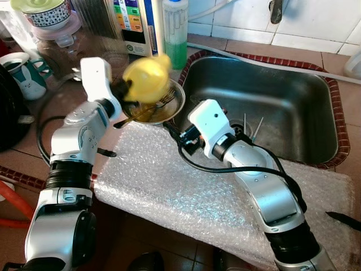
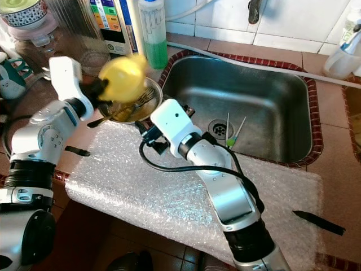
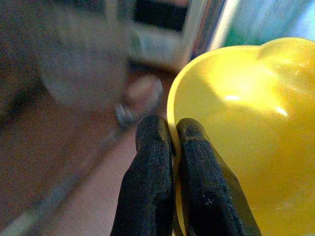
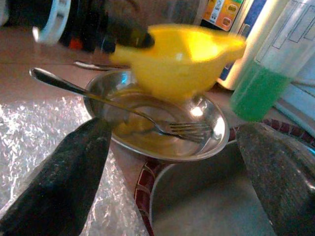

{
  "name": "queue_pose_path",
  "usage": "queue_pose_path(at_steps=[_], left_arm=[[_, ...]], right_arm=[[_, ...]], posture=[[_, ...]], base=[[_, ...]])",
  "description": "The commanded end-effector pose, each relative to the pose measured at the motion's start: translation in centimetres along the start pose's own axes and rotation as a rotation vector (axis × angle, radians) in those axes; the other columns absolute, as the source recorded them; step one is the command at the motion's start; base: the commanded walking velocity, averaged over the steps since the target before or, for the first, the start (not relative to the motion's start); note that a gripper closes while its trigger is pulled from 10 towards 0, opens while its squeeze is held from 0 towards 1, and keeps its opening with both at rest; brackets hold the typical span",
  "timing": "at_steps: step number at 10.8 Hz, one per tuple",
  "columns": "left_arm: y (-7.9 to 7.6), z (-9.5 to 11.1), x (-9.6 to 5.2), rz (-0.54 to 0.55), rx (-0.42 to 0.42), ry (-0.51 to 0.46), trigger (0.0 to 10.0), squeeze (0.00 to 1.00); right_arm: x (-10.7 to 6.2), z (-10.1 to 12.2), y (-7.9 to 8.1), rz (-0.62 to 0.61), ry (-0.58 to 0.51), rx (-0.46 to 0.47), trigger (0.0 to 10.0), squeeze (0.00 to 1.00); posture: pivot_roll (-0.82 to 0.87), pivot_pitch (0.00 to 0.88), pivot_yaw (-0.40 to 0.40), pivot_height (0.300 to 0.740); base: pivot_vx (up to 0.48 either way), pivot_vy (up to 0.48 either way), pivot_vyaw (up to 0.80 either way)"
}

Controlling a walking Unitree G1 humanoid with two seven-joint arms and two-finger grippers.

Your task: Kitchen organization

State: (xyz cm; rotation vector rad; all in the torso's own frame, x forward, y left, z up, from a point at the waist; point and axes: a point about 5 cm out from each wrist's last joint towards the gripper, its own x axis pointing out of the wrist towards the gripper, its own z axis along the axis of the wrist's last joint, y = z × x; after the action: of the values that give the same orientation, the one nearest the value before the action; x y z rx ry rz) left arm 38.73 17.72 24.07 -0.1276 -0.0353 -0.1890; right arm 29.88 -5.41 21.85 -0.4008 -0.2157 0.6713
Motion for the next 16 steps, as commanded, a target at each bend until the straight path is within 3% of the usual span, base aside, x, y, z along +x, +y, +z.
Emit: queue_pose_path(at_steps=[1,3,4,5,6,8,10,11,13,14,16], left_arm=[[0.1,1.7,-0.4,0.029,0.077,-0.107,0.0,0.00],[0.2,2.1,-1.1,0.114,0.272,-0.163,0.0,0.00],[0.1,2.2,-1.5,0.131,0.294,-0.214,0.0,0.00],[-0.6,2.8,-2.3,0.143,0.441,-0.326,0.0,0.00],[-1.2,2.9,-2.8,0.144,0.514,-0.376,0.3,0.00],[-2.4,3.1,-3.5,0.105,0.527,-0.456,1.4,0.00],[-4.8,3.2,-4.4,0.013,0.527,-0.565,0.5,0.00],[-5.5,3.1,-4.7,-0.017,0.512,-0.585,0.5,0.00],[-7.0,2.4,-5.1,-0.076,0.499,-0.593,2.0,0.00],[-7.7,1.8,-5.1,-0.101,0.490,-0.581,1.8,0.00],[-8.2,1.3,-5.2,-0.121,0.486,-0.571,2.2,0.00]], right_arm=[[0.2,0.3,0.0,-0.007,-0.015,0.003,10.0,0.20],[0.4,0.9,-0.8,-0.070,-0.066,0.052,10.0,0.20],[0.5,1.4,-1.3,-0.097,-0.096,0.081,10.0,0.17],[0.6,2.1,-1.9,-0.126,-0.146,0.184,10.0,0.00],[0.7,2.7,-2.4,-0.147,-0.191,0.312,10.0,0.00],[0.9,3.1,-2.8,-0.159,-0.215,0.426,10.0,0.00],[1.4,3.1,-2.9,-0.162,-0.214,0.500,10.0,0.00],[1.6,3.1,-2.8,-0.159,-0.213,0.509,10.0,0.00],[2.3,3.0,-2.7,-0.165,-0.199,0.538,10.0,0.00],[2.7,2.9,-2.7,-0.174,-0.191,0.553,10.0,0.00],[3.3,3.4,-2.6,-0.173,-0.202,0.555,10.0,0.00]], posture=[[-0.09,0.204,0.102,0.740],[-0.08,0.198,0.104,0.740],[-0.08,0.196,0.103,0.740],[-0.08,0.193,0.103,0.740],[-0.07,0.194,0.102,0.740],[-0.07,0.198,0.099,0.740],[-0.07,0.200,0.098,0.740],[-0.07,0.201,0.099,0.740],[-0.07,0.203,0.101,0.740],[-0.07,0.204,0.102,0.740],[-0.07,0.207,0.101,0.740]], base=[[0.000,0.000,0.00],[0.000,0.000,0.00],[0.000,0.000,0.00],[0.000,0.000,0.00],[0.000,0.000,0.00],[0.000,0.000,0.00],[0.000,0.000,0.00],[0.000,0.000,0.00],[0.000,0.000,0.00],[0.000,0.000,0.00],[0.000,0.000,0.00]])
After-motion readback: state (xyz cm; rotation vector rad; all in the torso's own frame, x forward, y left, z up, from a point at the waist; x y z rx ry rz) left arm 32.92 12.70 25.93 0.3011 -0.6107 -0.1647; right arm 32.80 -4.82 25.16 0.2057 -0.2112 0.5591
